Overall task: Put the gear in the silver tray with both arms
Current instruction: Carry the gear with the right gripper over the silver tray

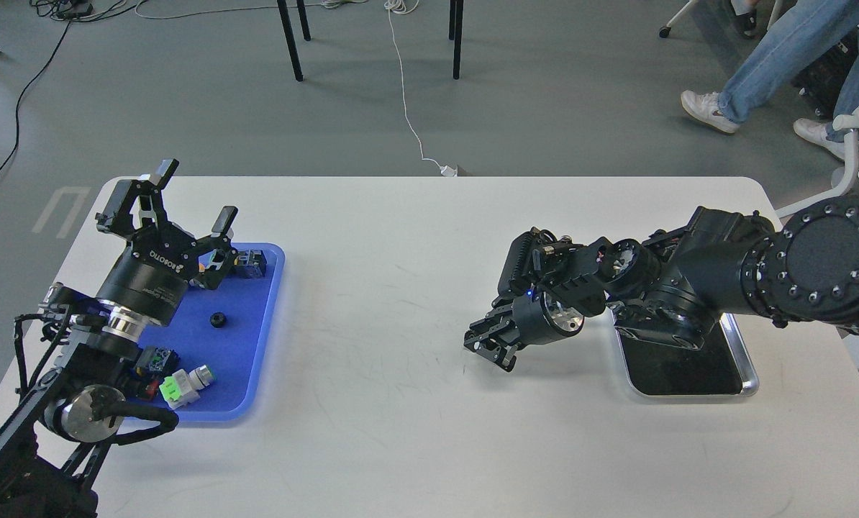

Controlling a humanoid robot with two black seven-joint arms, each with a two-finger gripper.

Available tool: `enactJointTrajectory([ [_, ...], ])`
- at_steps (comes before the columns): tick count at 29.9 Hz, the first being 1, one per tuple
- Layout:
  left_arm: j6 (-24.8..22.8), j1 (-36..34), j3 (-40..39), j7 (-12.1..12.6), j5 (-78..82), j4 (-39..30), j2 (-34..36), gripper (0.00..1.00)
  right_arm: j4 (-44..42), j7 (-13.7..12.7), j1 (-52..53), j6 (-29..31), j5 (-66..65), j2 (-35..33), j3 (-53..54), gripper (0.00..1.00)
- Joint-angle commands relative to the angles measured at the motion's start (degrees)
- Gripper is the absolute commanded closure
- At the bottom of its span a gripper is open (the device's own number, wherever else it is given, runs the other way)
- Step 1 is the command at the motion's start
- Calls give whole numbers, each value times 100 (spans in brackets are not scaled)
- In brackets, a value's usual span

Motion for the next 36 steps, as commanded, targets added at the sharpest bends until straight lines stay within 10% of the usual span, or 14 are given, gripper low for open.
enactJointTrajectory([
  [1, 0, 0, 0, 0, 0, 0, 0, 2, 3, 2, 0, 2, 0, 0, 0, 78],
  [21, -97, 0, -35, 0, 0, 0, 26, 2, 187, 2, 694, -7, 9, 0, 79, 81],
  [36, -114, 35, -35, 0, 0, -9, -9, 2, 821, 2, 581, -112, -685, -2688, 44, 79],
])
